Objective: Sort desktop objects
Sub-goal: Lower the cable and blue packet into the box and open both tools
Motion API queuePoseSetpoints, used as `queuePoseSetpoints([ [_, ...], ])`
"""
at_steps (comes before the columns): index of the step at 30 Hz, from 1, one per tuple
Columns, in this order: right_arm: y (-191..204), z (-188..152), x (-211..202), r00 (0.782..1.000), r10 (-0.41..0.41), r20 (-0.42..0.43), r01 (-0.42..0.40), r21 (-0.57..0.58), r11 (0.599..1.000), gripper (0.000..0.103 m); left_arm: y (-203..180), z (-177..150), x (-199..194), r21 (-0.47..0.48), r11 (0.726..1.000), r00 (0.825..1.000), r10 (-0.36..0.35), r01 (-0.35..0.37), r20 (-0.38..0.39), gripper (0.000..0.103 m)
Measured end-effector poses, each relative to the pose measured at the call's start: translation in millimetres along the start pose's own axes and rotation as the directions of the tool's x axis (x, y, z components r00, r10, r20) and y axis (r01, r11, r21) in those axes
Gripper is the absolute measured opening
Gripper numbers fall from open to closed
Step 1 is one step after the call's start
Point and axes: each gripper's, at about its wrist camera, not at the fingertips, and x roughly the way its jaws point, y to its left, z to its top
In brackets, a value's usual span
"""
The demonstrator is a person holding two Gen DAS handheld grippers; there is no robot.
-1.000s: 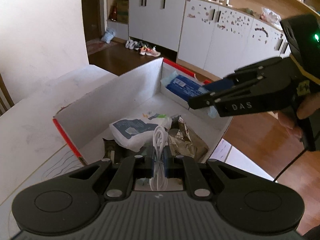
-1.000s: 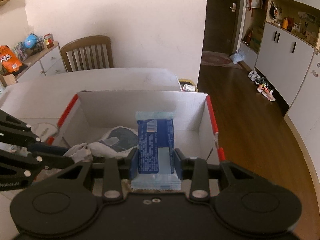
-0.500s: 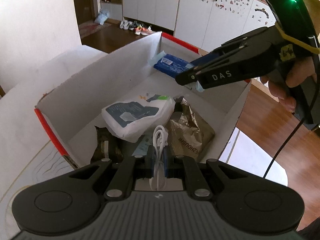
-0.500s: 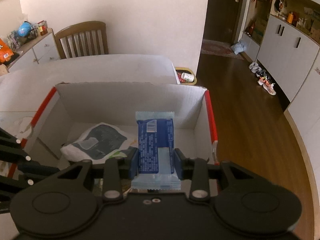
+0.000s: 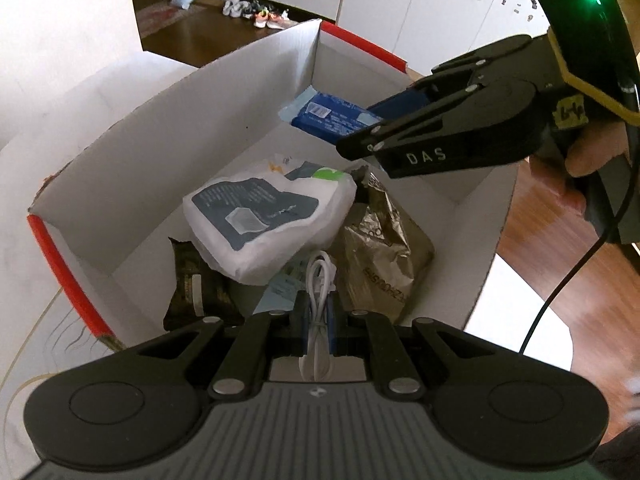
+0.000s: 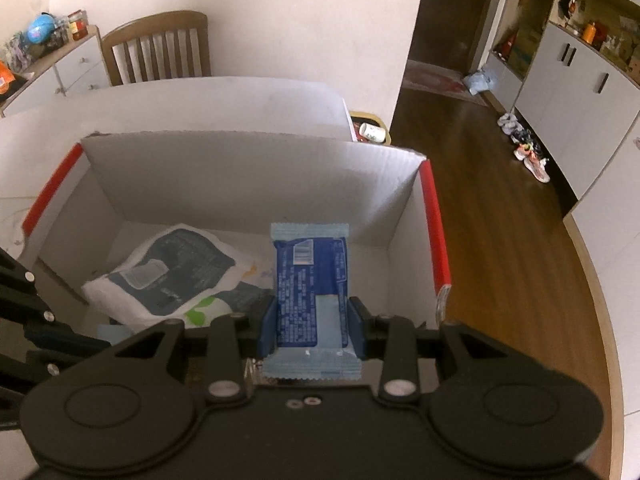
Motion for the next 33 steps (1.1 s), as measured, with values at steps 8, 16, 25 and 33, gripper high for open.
queuePoseSetpoints([
  [8,3,-4,9,1.0,0.012,-0.028,-0.012,-0.005,1.0,0.036,-2,3,9,0.024,1.0,0.999,-0.002,0.004,-0.05,0.008],
  [16,6,-12,17,0.998,0.021,-0.055,-0.022,-0.012,1.0,0.036,-4,2,18,0.035,0.999,0.996,-0.008,0.012,-0.091,0.008],
  [25,3,-13,15,0.999,0.02,-0.049,-0.021,-0.011,1.0,0.041,-1,1,18,0.018,1.0,0.996,-0.009,0.011,-0.088,0.008],
  [33,4,-14,4,0.998,0.041,-0.041,-0.041,-0.003,0.999,0.051,-1,-2,14,-0.008,1.0,0.998,0.027,-0.028,-0.064,0.011],
])
